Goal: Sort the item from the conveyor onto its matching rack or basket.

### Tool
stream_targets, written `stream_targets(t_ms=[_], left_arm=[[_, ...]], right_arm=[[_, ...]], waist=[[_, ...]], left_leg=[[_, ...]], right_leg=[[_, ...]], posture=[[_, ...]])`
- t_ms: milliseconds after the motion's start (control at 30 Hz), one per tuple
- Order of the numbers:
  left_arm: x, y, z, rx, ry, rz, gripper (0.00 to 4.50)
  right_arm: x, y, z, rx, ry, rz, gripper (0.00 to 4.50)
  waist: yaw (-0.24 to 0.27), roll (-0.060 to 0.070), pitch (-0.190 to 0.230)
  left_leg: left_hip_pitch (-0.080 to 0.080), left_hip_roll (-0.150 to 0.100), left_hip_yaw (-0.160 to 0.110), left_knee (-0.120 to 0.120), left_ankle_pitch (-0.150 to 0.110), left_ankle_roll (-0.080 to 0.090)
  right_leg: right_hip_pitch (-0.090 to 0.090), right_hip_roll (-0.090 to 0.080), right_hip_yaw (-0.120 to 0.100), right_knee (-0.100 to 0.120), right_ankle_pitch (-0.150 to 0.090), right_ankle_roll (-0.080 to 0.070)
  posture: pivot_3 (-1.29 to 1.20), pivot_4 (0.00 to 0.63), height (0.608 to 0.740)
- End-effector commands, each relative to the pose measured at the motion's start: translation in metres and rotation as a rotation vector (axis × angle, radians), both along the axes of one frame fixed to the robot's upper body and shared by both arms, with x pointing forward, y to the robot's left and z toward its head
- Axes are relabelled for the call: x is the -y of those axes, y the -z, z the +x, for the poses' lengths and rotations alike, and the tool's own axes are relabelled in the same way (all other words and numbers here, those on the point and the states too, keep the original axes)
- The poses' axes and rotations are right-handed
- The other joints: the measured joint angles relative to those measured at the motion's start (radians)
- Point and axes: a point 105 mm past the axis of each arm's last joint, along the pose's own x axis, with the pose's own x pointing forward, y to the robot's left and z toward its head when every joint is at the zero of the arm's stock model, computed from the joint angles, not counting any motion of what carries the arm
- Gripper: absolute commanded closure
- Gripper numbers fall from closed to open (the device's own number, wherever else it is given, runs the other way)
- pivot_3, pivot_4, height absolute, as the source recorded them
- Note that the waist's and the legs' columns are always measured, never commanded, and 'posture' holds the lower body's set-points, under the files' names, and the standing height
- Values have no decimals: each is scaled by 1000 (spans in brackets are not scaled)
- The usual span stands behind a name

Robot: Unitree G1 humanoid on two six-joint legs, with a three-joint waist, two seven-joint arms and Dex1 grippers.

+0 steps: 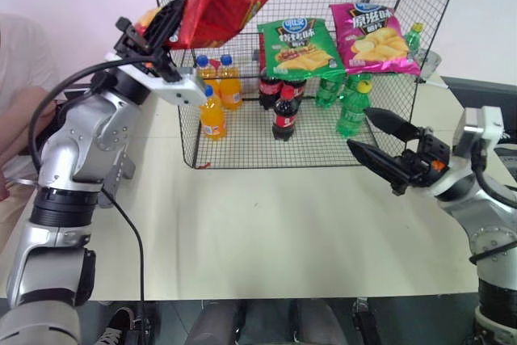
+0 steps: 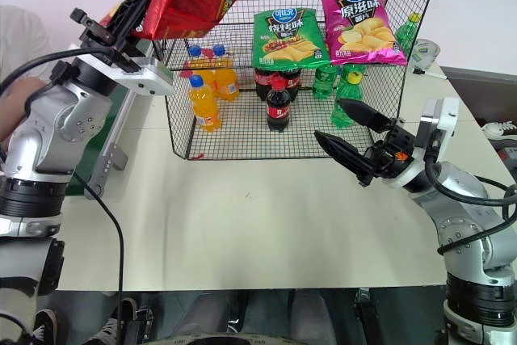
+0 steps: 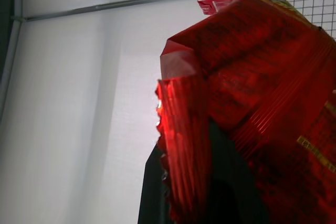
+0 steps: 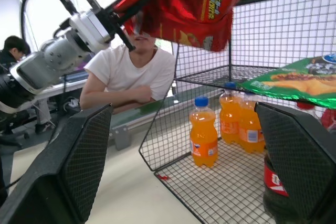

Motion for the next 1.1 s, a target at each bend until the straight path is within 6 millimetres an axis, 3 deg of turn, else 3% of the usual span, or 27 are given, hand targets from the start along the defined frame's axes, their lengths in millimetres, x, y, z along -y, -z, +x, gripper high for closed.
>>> stream_targets(t_ms=[33,200,333,467,633,967,1033,1100], left_arm=[[-7,-15,-6,67,-42,12,4429],[-14,35,18,-72,-125,42,4429],[-14,51,31,-86,-132,28,4429],[-16,45,36,-73,-142,11,4429],[7,39,27,-42,-52,3,4429],[-24,-28,29,157,-156,7,4429],[-24,-30,26,167,-149,11,4429],[-18,-12,28,124,-128,26,4429]], right_arm=[[-2,-5,-1,39,-7,-3,0],[0,-2,0,34,3,-21,0],[2,-2,0,30,8,-26,0],[5,-3,0,31,19,-37,0],[5,-2,1,27,23,-41,0],[4,0,6,22,18,-50,0],[4,0,6,20,19,-50,0],[5,2,5,12,21,-50,0]], waist=[[-1,0,0],[0,0,0],[4,-1,0],[2,-1,0],[3,-1,0],[-3,-2,0],[-3,-1,0],[-3,-1,0]], left_leg=[[0,0,0,0,0,0],[0,0,0,0,0,0],[0,0,0,1,0,0],[0,0,0,1,0,0],[0,0,0,1,0,0],[-1,0,0,1,0,0],[-1,-1,0,1,0,0],[-1,-1,0,1,0,-1]], right_leg=[[0,0,0,0,0,0],[0,0,0,0,0,0],[0,0,0,2,0,0],[0,0,0,2,0,0],[-1,0,0,2,0,0],[-2,0,0,3,0,0],[-2,0,0,3,0,0],[-2,0,0,3,0,0]], posture=[[0,150,740],[0,150,740],[0,150,740],[0,150,740],[0,150,740],[0,150,740],[0,150,740],[0,150,740]])
